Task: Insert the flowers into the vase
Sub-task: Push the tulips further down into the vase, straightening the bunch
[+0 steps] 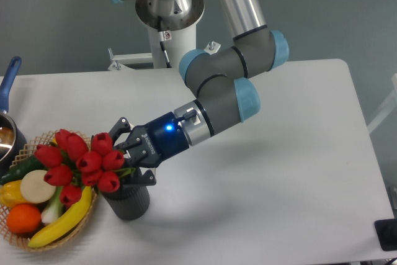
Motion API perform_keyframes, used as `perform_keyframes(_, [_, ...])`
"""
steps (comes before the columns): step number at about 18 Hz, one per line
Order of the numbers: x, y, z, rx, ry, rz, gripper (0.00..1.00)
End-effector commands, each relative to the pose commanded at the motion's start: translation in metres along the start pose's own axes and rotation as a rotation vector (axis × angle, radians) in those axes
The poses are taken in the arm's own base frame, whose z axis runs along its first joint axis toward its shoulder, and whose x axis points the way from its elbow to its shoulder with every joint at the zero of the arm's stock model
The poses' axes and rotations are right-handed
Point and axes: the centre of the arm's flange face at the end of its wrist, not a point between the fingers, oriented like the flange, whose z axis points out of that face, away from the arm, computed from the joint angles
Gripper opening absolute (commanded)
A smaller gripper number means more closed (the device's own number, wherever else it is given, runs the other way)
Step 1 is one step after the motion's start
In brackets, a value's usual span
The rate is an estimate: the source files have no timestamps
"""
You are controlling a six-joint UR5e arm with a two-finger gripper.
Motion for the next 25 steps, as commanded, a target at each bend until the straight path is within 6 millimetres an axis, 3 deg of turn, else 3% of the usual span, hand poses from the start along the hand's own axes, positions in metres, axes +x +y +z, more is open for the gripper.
perform_keyframes(19, [0.007, 0.034, 0.0, -0.003, 0.001, 0.006, 0.42])
perform_keyframes(24, [0.006, 0.038, -0.001, -0.005, 0.0, -0.002, 0.51])
perform_keyframes(25, [0.006, 0.039, -0.002, -0.004, -0.002, -0.003, 0.59])
